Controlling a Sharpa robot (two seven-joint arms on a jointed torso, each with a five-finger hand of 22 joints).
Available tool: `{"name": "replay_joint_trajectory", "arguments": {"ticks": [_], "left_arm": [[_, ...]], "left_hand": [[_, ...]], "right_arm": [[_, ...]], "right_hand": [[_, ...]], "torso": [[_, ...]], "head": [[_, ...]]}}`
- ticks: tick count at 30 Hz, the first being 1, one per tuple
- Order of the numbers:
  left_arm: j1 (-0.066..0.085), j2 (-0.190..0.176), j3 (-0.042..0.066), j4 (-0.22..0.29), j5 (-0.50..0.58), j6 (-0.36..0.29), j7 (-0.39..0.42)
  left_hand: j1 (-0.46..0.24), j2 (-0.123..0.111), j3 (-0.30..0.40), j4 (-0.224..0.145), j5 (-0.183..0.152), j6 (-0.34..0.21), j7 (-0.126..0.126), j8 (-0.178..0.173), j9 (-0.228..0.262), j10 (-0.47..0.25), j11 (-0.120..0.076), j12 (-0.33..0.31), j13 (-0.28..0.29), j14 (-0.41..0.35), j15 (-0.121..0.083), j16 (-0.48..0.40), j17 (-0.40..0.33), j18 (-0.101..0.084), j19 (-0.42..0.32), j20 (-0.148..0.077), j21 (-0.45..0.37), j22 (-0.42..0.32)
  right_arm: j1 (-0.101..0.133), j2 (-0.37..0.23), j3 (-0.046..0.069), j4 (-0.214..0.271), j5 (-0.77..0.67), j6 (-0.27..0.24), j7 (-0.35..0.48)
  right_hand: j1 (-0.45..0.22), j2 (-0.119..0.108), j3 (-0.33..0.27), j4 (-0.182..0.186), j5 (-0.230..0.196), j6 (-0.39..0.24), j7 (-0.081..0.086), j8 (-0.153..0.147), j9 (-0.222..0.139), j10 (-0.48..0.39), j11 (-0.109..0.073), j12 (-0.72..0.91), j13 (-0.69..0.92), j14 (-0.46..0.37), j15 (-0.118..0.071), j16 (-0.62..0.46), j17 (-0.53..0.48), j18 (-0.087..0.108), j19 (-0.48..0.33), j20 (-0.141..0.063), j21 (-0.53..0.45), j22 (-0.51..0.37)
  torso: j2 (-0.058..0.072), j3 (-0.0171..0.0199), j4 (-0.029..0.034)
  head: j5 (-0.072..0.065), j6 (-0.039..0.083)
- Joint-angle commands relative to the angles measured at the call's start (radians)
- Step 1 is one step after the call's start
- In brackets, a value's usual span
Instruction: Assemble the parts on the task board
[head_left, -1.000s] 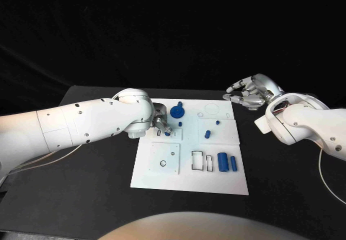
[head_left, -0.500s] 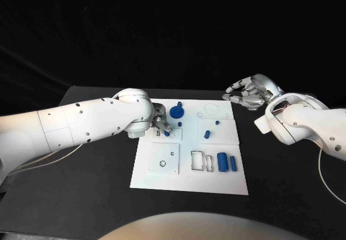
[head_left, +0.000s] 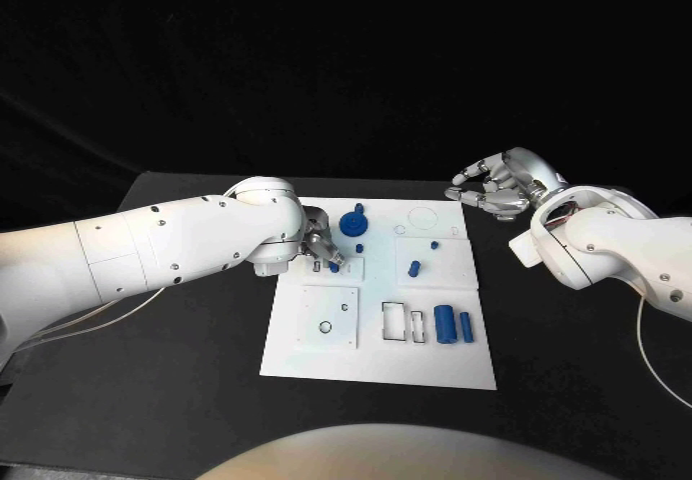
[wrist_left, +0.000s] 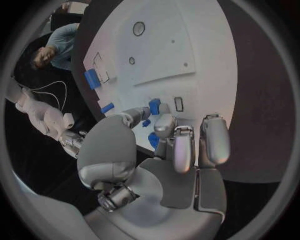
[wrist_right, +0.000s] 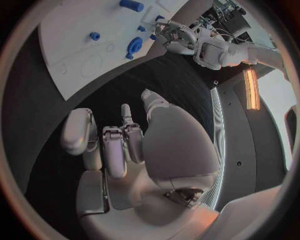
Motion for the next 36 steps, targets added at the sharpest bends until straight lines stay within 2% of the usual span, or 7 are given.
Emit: {"name": "replay_joint_trajectory", "arguments": {"ticks": [1, 12, 15, 17, 26, 32, 36], "left_arm": [[0.000, 0.002, 0.000, -0.001, 0.011, 0.017, -0.008], [-0.001, 0.000, 0.002, -0.005, 0.011, 0.003, -0.008], [-0.001, -0.003, 0.006, -0.001, 0.011, -0.008, -0.008], [0.000, -0.007, 0.009, 0.005, 0.013, -0.016, -0.007], [0.009, -0.031, 0.055, 0.027, 0.058, -0.016, -0.009], [0.050, -0.044, 0.072, -0.006, 0.094, 0.034, -0.011], [0.071, -0.042, 0.075, -0.051, 0.103, 0.054, -0.008]], "left_hand": [[-0.003, -0.003, -0.024, 0.013, -0.017, 0.000, 0.009, -0.006, -0.001, -0.008, 0.001, -0.003, -0.004, 0.106, 0.001, 0.004, 0.263, -0.019, 0.000, -0.002, -0.005, 0.031], [0.012, 0.001, -0.074, 0.051, -0.058, 0.002, 0.010, -0.009, -0.002, -0.007, 0.002, 0.000, -0.001, 0.106, 0.002, 0.004, 0.263, -0.019, 0.002, -0.001, -0.008, 0.033], [0.017, 0.001, -0.117, 0.081, -0.137, 0.002, 0.011, -0.011, -0.003, -0.008, 0.002, 0.000, -0.002, 0.106, 0.003, 0.004, 0.263, -0.020, 0.005, 0.000, -0.008, 0.036], [0.015, 0.002, -0.127, 0.083, -0.147, 0.002, 0.011, -0.012, -0.003, -0.008, 0.002, 0.001, -0.001, 0.106, 0.003, 0.004, 0.263, -0.020, 0.006, 0.000, -0.008, 0.038], [0.011, 0.012, -0.159, 0.082, -0.106, 0.000, 0.010, -0.014, -0.003, -0.009, 0.001, 0.001, -0.001, 0.106, 0.002, 0.004, 0.263, -0.020, 0.006, -0.001, -0.009, 0.039], [0.068, 0.016, -0.179, 0.079, -0.045, -0.033, 0.021, -0.042, -0.016, -0.035, 0.007, -0.025, -0.032, 0.106, 0.006, 0.004, 0.263, -0.015, -0.006, 0.002, -0.027, 0.025], [0.086, 0.015, -0.193, 0.081, -0.033, -0.060, 0.033, -0.070, -0.035, -0.047, 0.016, -0.033, -0.042, 0.106, 0.013, 0.004, 0.263, -0.015, -0.009, 0.008, -0.033, 0.022]], "right_arm": [[-0.001, 0.000, 0.000, 0.001, -0.007, 0.012, 0.005], [-0.001, -0.001, 0.000, 0.001, -0.010, 0.009, 0.004], [-0.001, -0.001, 0.000, 0.000, -0.011, 0.007, 0.004], [-0.001, 0.000, 0.000, -0.001, -0.011, 0.006, 0.004], [-0.002, 0.003, 0.000, -0.011, -0.011, 0.004, 0.003], [-0.003, 0.005, 0.000, -0.017, -0.010, 0.005, 0.003], [-0.004, 0.006, 0.000, -0.019, -0.007, 0.005, 0.003]], "right_hand": [[-0.010, -0.003, 0.006, 0.000, 0.004, -0.006, 0.001, 0.004, 0.001, 0.001, -0.003, 0.000, 0.108, 0.081, -0.003, -0.002, 0.166, 0.017, -0.003, -0.002, -0.002, 0.002], [-0.013, -0.003, 0.006, -0.001, -0.001, -0.007, 0.001, 0.004, 0.002, 0.002, -0.003, 0.001, 0.109, 0.082, -0.003, 0.000, 0.171, 0.016, -0.001, -0.002, 0.001, 0.004], [-0.013, -0.003, 0.006, -0.001, -0.001, -0.007, 0.001, 0.004, 0.002, 0.002, -0.003, 0.001, 0.109, 0.082, -0.003, 0.000, 0.171, 0.016, -0.001, -0.002, 0.001, 0.004], [-0.015, -0.003, 0.006, -0.001, -0.004, -0.008, 0.001, 0.005, 0.003, 0.002, -0.003, 0.001, 0.109, 0.082, -0.003, 0.001, 0.172, 0.016, 0.000, -0.002, 0.001, 0.004], [-0.015, -0.003, 0.006, -0.001, -0.004, -0.008, 0.001, 0.005, 0.003, 0.002, -0.003, 0.001, 0.109, 0.082, -0.003, 0.001, 0.172, 0.016, 0.000, -0.002, 0.001, 0.004], [-0.015, -0.003, 0.006, -0.001, -0.004, -0.008, 0.001, 0.005, 0.003, 0.002, -0.003, 0.001, 0.109, 0.082, -0.003, 0.001, 0.172, 0.016, 0.000, -0.002, 0.001, 0.004], [-0.015, -0.003, 0.006, -0.001, -0.004, -0.008, 0.001, 0.005, 0.003, 0.002, -0.003, 0.001, 0.109, 0.082, -0.003, 0.001, 0.172, 0.016, 0.000, -0.002, 0.001, 0.004]], "torso": [[0.000, -0.0001, 0.0004], [-0.001, -0.0004, -0.0008], [-0.001, -0.0001, -0.0009], [-0.001, -0.0004, -0.0005], [-0.003, -0.0003, 0.0014], [-0.002, -0.0008, 0.0027], [0.000, -0.0006, 0.0015]], "head": [[0.000, 0.001], [0.001, 0.000], [0.000, 0.000], [0.001, 0.002], [0.002, 0.015], [0.002, 0.023], [0.003, 0.031]]}}
